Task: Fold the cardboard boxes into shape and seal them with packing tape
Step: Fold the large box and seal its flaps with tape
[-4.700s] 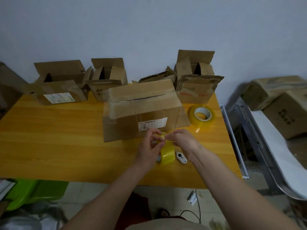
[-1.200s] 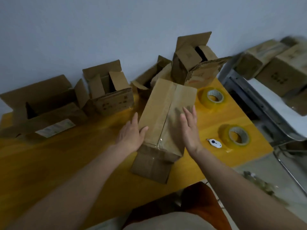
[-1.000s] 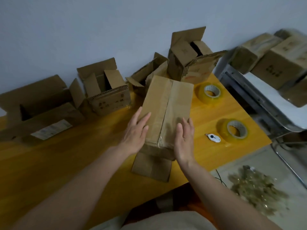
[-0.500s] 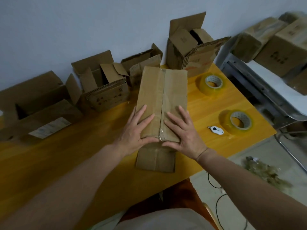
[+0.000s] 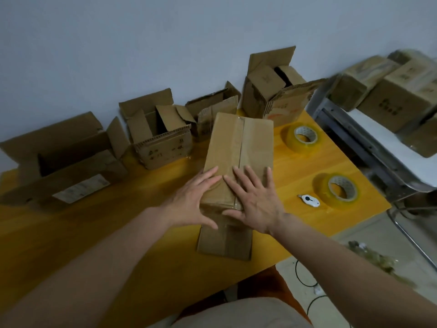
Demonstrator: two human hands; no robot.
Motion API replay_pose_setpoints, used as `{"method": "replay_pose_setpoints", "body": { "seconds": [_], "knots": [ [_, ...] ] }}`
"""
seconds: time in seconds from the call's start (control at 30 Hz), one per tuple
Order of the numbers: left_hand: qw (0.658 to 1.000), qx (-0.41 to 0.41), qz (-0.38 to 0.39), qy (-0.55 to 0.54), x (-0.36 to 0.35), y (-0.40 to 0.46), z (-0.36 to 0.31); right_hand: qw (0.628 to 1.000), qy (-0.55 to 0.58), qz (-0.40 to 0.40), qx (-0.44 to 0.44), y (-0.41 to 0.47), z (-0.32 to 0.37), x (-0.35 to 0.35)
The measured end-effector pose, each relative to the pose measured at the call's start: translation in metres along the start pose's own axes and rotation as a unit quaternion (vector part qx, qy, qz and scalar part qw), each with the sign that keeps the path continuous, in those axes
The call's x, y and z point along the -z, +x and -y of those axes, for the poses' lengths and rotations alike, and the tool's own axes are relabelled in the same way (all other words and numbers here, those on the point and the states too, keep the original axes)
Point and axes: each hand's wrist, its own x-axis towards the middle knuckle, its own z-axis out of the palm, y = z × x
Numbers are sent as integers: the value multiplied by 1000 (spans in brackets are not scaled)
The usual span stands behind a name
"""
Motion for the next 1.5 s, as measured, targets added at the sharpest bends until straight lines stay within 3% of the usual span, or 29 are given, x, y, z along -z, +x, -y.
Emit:
{"method": "replay_pose_setpoints", "body": {
  "seconds": [0.2, 0.4, 0.6, 0.73, 0.87, 0.93, 1.07, 1.27, 1.33, 1.43, 1.5],
  "knots": [
    [983, -49, 63, 166, 31, -19, 20, 999, -11, 14, 44, 10, -2, -6],
    [971, -90, 59, 213, 42, -11, 25, 997, -10, 17, 75, 11, -7, -4],
    [982, -95, -81, 143, 16, -5, 22, 996, 16, 22, 89, 10, -10, -5],
    [983, -9, -163, 88, -17, -2, 7, 996, 26, 19, 85, 12, -10, -5],
    [981, 40, -187, -44, -35, -3, -2, 996, 25, 14, 87, 12, -11, -6],
    [945, 98, -259, -176, -43, -9, -10, 996, 28, 10, 85, 13, -11, -7],
    [784, 219, -434, -385, -57, 1, -46, 996, 31, 3, 85, 14, -9, -8],
    [637, 328, -447, -535, -52, 42, -62, 996, 39, 10, 81, 13, -13, -7],
    [640, 331, -440, -536, -49, 44, -58, 997, 40, 14, 71, 15, -11, -7],
    [688, 321, -400, -513, -50, 41, -51, 996, 44, 0, 76, 15, -10, -7],
    [721, 313, -382, -486, -50, 37, -45, 991, 52, -61, 111, 11, -17, -8]
  ]
}}
